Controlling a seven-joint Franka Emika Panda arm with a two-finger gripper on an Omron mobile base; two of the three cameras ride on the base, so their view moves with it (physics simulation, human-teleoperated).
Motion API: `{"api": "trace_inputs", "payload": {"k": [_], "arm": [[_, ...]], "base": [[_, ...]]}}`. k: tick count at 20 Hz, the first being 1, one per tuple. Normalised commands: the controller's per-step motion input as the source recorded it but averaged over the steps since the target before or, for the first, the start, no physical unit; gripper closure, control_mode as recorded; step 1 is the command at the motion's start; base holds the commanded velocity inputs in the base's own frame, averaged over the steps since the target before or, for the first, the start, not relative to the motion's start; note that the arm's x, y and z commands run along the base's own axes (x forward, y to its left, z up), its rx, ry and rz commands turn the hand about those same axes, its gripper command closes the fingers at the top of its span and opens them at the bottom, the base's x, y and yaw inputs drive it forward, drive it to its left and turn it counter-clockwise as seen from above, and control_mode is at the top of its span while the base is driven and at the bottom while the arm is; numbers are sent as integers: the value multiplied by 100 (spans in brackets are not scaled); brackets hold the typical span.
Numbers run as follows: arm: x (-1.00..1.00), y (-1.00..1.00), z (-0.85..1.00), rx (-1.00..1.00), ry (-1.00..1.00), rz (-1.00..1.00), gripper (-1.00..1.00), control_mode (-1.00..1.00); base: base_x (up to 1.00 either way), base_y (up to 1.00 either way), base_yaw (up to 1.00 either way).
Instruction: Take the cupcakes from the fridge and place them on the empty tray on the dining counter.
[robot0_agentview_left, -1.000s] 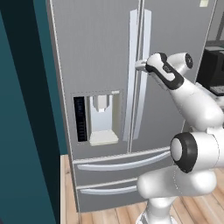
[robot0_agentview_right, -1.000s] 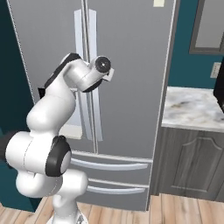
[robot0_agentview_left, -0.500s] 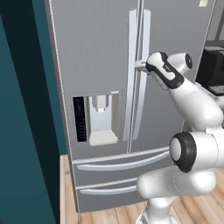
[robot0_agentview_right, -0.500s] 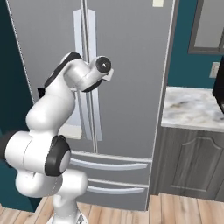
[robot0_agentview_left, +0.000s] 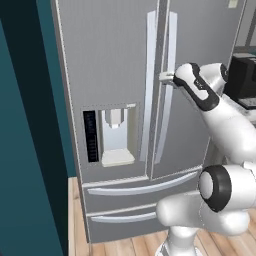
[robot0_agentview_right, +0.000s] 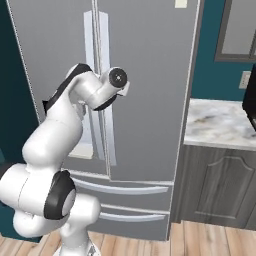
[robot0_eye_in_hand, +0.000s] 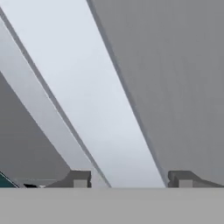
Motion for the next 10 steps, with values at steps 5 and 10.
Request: {"api": "trace_inputs", "payload": {"k": [5,10], "arm": [[-97,3,20,0,0,0,100,-100],[-99,-9,11,0,0,0,100,-100]], "base": [[0,0,0],[0,0,0]]}}
